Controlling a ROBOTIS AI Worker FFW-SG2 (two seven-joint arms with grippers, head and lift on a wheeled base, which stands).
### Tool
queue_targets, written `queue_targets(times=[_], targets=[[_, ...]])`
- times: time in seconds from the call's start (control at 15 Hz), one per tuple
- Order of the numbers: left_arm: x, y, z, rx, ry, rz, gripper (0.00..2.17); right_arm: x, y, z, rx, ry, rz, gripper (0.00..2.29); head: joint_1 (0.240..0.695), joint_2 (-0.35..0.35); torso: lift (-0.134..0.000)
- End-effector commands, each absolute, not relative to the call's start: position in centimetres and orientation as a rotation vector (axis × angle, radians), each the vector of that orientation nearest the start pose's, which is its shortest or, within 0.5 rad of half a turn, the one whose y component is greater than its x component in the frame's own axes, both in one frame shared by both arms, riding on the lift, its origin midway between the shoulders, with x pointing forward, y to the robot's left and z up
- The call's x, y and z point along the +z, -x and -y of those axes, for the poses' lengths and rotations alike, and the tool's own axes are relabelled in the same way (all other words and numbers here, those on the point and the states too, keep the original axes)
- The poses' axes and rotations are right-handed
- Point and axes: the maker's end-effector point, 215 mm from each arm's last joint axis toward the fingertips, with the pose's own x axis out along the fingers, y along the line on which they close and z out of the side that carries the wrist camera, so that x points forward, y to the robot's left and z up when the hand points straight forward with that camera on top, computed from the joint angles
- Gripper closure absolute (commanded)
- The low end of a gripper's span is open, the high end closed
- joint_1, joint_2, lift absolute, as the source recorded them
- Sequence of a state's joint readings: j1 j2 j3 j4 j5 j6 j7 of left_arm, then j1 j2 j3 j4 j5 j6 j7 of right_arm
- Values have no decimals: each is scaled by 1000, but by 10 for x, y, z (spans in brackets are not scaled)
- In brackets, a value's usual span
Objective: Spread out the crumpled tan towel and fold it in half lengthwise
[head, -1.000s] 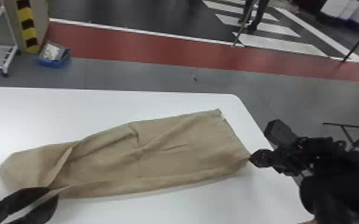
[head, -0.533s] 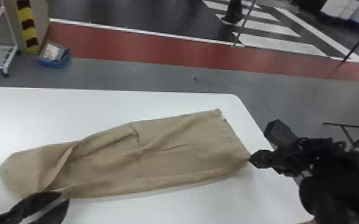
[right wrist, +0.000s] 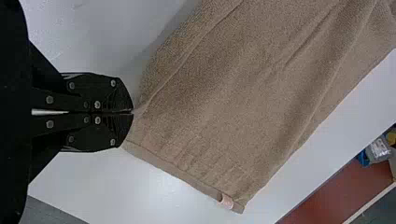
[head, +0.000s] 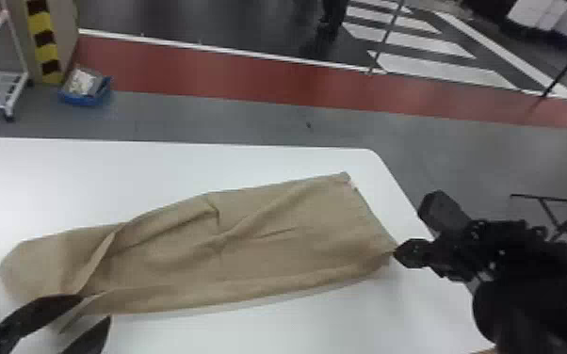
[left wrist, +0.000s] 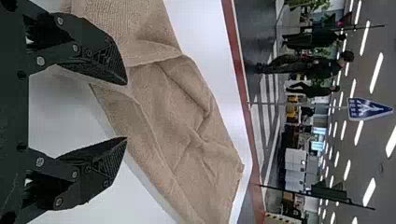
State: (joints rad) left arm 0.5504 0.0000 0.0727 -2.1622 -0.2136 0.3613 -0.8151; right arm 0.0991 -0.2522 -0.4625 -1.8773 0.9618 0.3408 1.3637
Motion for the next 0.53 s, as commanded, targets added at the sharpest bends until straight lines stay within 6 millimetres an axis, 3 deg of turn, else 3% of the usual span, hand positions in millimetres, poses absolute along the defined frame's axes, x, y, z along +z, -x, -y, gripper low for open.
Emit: queue_targets(times=[0.0,0.4,0.47], targets=[[-422,-364,-131,-687,-90,-405,552,-411,-420,461,482,748,-913,1180,695,-350,-125],[-432,-377,-132,-637,-138,-393,566,-409,-414,461,471,745,-912,1180,695,-350,-125],[-434,-379,-135,-625,-151,-393,653,-408,-414,461,471,747,-911,1180,695,-350,-125]])
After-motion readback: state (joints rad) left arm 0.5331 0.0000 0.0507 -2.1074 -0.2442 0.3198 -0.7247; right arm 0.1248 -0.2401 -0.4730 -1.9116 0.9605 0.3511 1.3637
